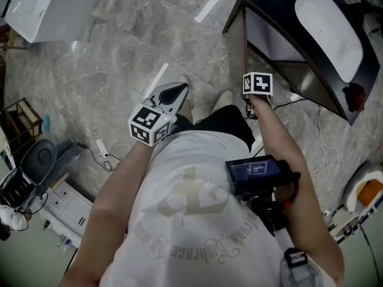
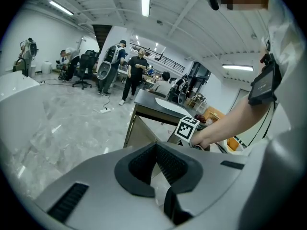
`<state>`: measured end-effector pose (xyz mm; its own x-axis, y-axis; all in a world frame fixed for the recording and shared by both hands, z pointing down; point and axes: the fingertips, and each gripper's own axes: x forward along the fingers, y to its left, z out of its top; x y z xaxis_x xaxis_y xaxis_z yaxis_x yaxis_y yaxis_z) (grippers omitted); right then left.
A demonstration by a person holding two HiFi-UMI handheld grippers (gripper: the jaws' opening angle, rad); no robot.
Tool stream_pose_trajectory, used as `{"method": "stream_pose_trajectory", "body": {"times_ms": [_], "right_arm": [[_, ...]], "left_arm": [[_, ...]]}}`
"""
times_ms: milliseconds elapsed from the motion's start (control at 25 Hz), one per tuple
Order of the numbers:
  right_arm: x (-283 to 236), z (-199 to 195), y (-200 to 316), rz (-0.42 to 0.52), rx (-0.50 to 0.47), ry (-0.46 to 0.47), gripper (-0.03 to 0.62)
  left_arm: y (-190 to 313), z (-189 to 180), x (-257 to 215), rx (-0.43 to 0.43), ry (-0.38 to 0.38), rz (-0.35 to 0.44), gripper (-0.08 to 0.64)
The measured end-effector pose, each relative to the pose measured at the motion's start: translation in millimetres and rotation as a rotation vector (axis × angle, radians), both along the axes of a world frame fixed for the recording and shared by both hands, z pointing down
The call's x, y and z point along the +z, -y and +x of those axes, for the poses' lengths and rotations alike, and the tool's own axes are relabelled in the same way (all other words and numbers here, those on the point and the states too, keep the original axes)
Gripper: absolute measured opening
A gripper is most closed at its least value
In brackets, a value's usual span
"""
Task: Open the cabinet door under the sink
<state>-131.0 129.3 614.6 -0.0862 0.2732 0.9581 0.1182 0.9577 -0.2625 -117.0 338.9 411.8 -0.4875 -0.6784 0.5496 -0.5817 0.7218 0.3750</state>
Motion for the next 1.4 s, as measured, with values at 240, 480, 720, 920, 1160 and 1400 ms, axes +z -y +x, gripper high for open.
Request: {"method": "stream_pose_trajectory", "body": {"times_ms": [240, 480, 720, 920, 1160, 1400], "right_arm": [[2, 1, -34, -0.079, 0.101, -0.027, 0.074], [2, -3, -67, -0.176, 0.168, -0.056, 0.080], [2, -10, -97, -0.224, 0.229, -0.059, 0.083], [4, -17, -123, -0.293, 0.315, -0.070, 0.089], [4, -32, -157, -0.341, 0.386, -0.084, 0.095], [2, -47, -186, -0.413, 0.478, -0.068, 0.097]], "left_arm": [[-15, 3, 2, 0.002, -0.007, 0.011, 0.011], [-28, 8, 3, 0.006, -0.013, 0.010, 0.011], [-50, 8, 4, -0.012, -0.016, 0.008, 0.011], [-70, 9, 8, -0.031, -0.027, 0.008, 0.011], [-90, 7, 11, -0.023, -0.036, 0.009, 0.011], [-109, 3, 16, -0.014, -0.045, 0.010, 0.011]]}}
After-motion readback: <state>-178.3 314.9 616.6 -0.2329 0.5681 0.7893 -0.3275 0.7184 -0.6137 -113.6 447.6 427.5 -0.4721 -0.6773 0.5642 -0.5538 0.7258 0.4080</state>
